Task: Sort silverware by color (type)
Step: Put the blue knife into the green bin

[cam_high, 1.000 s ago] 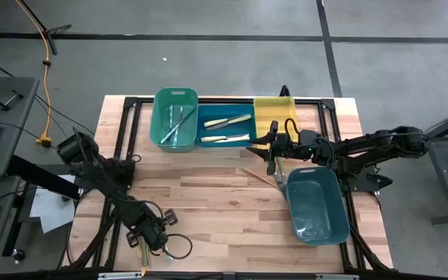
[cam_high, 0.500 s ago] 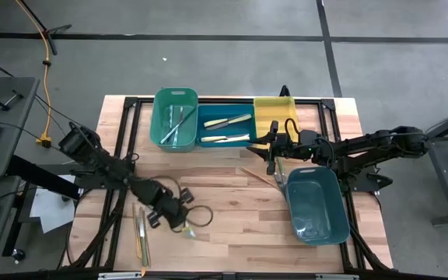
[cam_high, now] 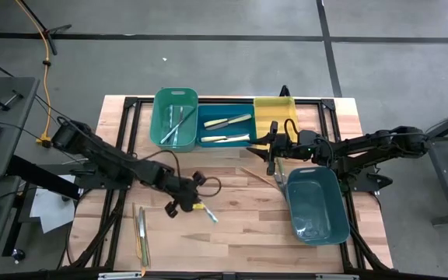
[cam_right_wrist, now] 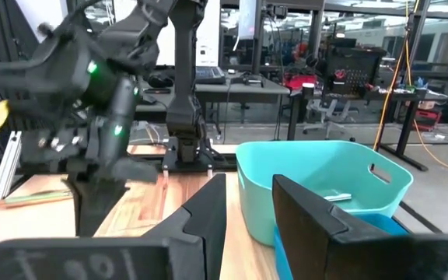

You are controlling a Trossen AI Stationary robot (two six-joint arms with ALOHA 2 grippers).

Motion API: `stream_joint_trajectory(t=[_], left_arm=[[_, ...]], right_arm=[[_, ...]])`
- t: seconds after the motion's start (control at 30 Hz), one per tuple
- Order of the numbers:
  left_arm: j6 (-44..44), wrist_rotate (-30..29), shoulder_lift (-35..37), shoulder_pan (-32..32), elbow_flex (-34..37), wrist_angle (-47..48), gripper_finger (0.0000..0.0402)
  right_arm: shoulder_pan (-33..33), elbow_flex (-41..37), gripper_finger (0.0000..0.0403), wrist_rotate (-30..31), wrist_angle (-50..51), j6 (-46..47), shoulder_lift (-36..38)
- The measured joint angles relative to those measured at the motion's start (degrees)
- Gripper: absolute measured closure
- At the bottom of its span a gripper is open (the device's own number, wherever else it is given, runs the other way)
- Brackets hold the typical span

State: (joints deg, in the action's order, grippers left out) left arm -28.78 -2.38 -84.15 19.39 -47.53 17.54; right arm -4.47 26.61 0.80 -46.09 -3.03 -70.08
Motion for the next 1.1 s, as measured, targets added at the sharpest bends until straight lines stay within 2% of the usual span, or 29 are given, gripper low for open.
stream_joint_trajectory(t=[0.13, 0.37, 0.43, 0.57, 0.73, 0.87, 1.1], left_arm=[[-0.4, -0.8, 4.4, -1.5, 2.0, -2.7, 0.0397], [4.6, -3.0, 19.0, -3.1, 16.5, -22.0, 0.0397], [8.4, -5.9, 23.0, -3.6, 20.1, -29.5, 0.0397], [18.3, -16.8, 29.3, -5.6, 24.8, -41.1, 0.0397], [24.8, -23.3, 33.5, -9.2, 25.5, -43.9, 0.0397], [28.5, -22.8, 34.3, -11.6, 25.5, -44.2, 0.0397], [28.2, -14.0, 33.5, -13.7, 25.5, -47.4, 0.0396]], right_arm=[[0.0, 0.0, 0.03, 0.0, 0.0, 0.0, 0.0], [0.0, 0.0, 0.03, 0.0, 0.7, 0.0, 0.0], [0.0, 0.0, 0.03, 0.0, 0.8, 0.0, 0.0], [0.0, 0.0, 0.03, 0.1, 0.8, 0.0, 0.0], [0.0, 0.0, 0.03, 0.1, 0.7, 0.7, 0.0], [0.0, 0.0, 0.03, 0.2, 0.4, 1.7, 0.0], [0.0, 0.0, 0.03, 0.2, 0.3, 2.8, 0.0]])
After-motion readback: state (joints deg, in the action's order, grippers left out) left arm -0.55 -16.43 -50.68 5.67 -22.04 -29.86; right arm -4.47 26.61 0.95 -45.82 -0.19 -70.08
